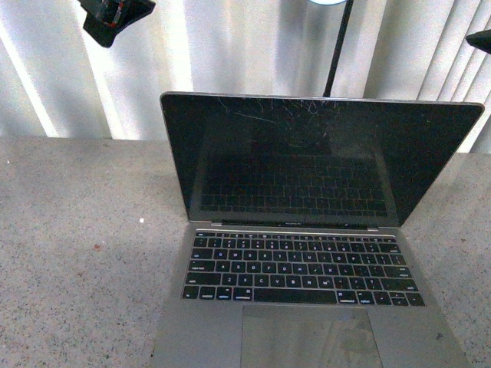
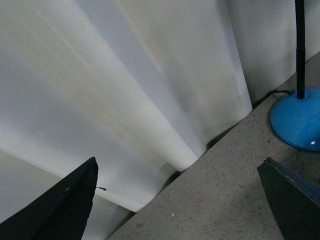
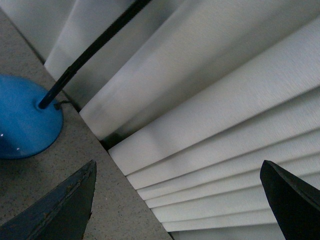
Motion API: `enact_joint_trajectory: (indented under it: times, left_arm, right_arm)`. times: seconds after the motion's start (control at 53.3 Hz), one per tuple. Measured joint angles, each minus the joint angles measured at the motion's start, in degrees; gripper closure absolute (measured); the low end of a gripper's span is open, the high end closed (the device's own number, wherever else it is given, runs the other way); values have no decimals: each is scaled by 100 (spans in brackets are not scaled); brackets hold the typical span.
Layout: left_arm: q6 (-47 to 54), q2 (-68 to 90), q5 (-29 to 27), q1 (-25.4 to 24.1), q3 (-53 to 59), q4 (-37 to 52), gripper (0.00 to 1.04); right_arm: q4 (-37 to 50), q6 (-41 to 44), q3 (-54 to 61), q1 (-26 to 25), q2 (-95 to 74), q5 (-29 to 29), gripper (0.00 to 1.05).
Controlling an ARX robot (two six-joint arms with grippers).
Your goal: Close laptop
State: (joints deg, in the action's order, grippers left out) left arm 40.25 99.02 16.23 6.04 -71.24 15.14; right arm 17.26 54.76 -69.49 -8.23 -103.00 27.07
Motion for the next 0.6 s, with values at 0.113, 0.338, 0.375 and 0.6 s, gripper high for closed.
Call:
enact_joint_trajectory:
  times: [0.113, 0.338, 0.375, 0.6]
  left_arm:
    - [682, 181, 44, 83, -636, -841, 7]
    - [1714, 658, -57, 315, -1517, -1943, 7]
    - [1864, 728, -107, 363, -1615, -2050, 7]
    - [2455, 988, -170, 610, -2059, -2638, 7]
  right_arm:
    - [-564, 588, -479, 31, -227, 269, 7]
    - [-1742, 1412, -1357, 81, -485, 813, 7]
    - [-1961, 1513, -1502, 96, -535, 916, 7]
    - [-2765, 1908, -2009, 229, -769, 968, 7]
